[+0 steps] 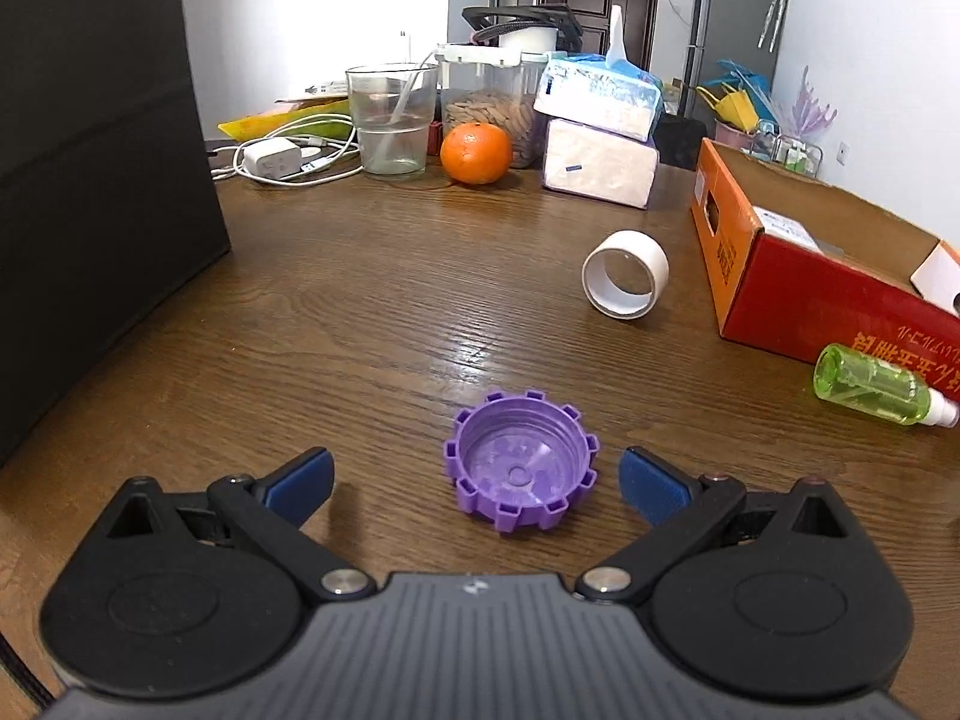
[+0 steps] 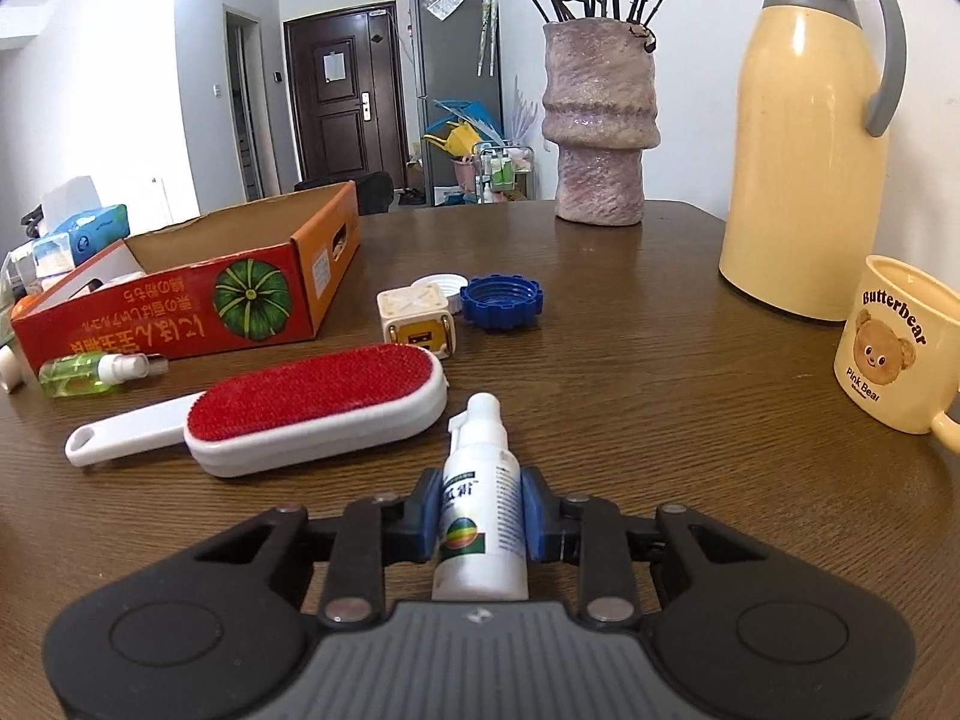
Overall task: Organize rigid objects
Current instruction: 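Grasp the purple lid with the left gripper while the right grasps the small white spray bottle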
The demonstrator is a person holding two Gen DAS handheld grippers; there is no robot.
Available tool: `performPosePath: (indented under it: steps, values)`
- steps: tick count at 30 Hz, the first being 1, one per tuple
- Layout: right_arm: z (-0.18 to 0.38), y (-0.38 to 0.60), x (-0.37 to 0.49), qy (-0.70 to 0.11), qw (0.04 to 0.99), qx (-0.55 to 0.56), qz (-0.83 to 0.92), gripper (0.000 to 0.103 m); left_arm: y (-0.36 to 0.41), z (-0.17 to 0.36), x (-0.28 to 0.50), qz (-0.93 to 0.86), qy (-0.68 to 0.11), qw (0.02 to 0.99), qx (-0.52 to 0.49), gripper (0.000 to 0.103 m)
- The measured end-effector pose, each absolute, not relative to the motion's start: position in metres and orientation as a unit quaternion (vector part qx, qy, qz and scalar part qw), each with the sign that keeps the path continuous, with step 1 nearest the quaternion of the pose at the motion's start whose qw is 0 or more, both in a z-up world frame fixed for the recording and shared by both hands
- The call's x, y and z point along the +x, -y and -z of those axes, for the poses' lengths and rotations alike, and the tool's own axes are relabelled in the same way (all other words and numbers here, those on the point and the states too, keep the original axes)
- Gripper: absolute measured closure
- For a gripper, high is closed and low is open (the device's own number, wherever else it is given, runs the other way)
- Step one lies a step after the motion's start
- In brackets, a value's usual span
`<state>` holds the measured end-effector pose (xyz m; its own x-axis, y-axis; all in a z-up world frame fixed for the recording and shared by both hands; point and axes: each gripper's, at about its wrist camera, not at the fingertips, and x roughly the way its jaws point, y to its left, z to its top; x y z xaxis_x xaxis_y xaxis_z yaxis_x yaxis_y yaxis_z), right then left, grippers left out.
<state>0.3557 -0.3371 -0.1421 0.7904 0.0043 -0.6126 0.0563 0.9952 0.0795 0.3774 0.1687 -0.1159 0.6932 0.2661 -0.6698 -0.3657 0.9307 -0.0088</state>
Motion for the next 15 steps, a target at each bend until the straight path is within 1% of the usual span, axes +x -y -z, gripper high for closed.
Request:
performPosePath:
  steps: [6,8,9,10,11,12,13,15]
  values:
    - [0.1422,0.3389,0.3558,-0.324,0.945,0.051,0.016,0.076,-0.1674,0.1227,0.3878,-0.183,-0.364,0.912,-0.052,0.001]
    - [0.1421,0.3388,0.3556,-0.324,0.945,0.051,0.015,0.076,-0.1670,0.1227,0.3876,-0.180,-0.361,0.913,-0.053,0.006]
    - [0.1422,0.3386,0.3559,-0.324,0.945,0.051,0.014,0.076,-0.1663,0.1224,0.3871,-0.178,-0.359,0.915,-0.054,0.011]
    - [0.1422,0.3383,0.3560,-0.324,0.945,0.051,0.013,0.076,-0.1655,0.1217,0.3865,-0.174,-0.356,0.917,-0.054,0.020]
    - [0.1421,0.3380,0.3559,-0.324,0.945,0.050,0.013,0.076,-0.1645,0.1209,0.3856,-0.170,-0.352,0.919,-0.053,0.025]
    - [0.1422,0.3378,0.3559,-0.324,0.945,0.050,0.013,0.076,-0.1628,0.1202,0.3848,-0.166,-0.348,0.921,-0.050,0.036]
    - [0.1423,0.3378,0.3560,-0.324,0.945,0.051,0.013,0.076,-0.1611,0.1197,0.3839,-0.162,-0.345,0.923,-0.046,0.048]
    - [0.1423,0.3374,0.3559,-0.324,0.945,0.051,0.013,0.076,-0.1588,0.1188,0.3825,-0.154,-0.341,0.927,-0.042,0.048]
